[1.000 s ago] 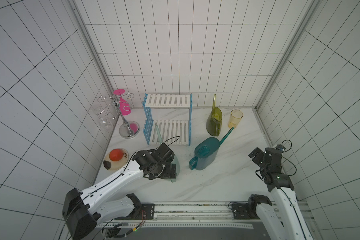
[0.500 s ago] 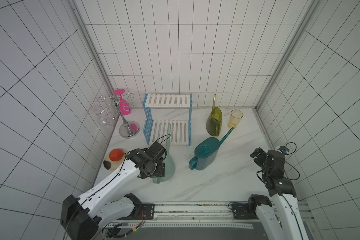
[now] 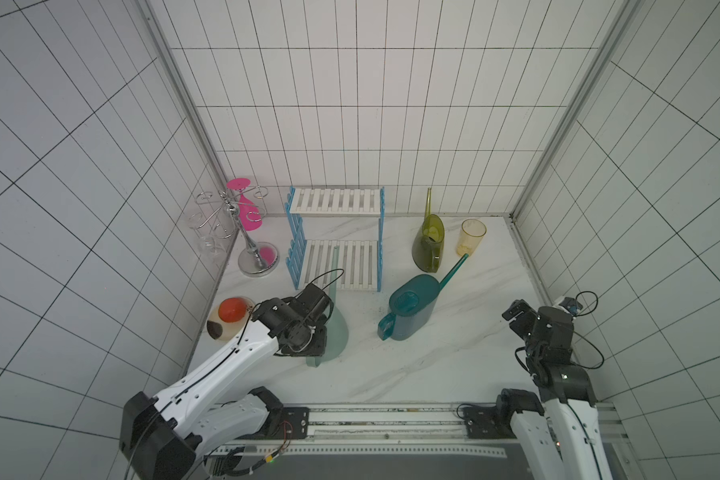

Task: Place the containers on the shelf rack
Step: 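Pick up a container from the center of the board, then place the container on the shelf.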

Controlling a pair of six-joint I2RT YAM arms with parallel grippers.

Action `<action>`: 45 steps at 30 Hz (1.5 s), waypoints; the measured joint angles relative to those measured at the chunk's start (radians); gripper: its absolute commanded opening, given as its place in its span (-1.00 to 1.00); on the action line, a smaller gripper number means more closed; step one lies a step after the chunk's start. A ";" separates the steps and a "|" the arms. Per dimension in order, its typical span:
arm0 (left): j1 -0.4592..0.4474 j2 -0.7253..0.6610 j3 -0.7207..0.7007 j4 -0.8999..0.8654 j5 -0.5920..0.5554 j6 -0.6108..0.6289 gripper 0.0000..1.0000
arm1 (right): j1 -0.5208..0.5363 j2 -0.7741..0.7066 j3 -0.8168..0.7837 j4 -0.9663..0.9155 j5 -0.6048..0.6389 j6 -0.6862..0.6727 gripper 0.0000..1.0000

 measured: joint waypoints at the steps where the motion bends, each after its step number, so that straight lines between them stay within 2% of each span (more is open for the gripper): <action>1: 0.000 0.000 -0.001 0.002 0.003 0.000 -0.52 | 0.000 -0.003 0.000 -0.002 -0.002 0.000 0.98; 8: 0.002 0.000 -0.003 0.001 0.010 0.027 -0.75 | 0.000 -0.020 0.061 -0.041 -0.088 -0.049 0.98; 13: 0.010 -0.002 0.006 -0.009 0.033 0.060 -0.76 | 0.000 -0.042 0.116 -0.059 -0.172 -0.095 0.98; 17: 0.035 0.006 0.060 -0.038 0.073 0.100 -0.78 | 0.000 -0.065 0.135 -0.073 -0.195 -0.107 0.98; 23: 0.044 0.010 0.140 -0.069 0.072 0.151 -1.00 | 0.000 -0.096 0.142 -0.092 -0.209 -0.100 0.98; 39: 0.083 0.028 0.275 -0.056 -0.001 0.216 -1.00 | 0.000 -0.154 0.222 -0.135 -0.229 -0.071 0.98; 45: 0.135 0.058 0.274 0.011 -0.003 0.255 -1.00 | 0.000 -0.109 0.271 -0.130 -0.332 -0.063 0.98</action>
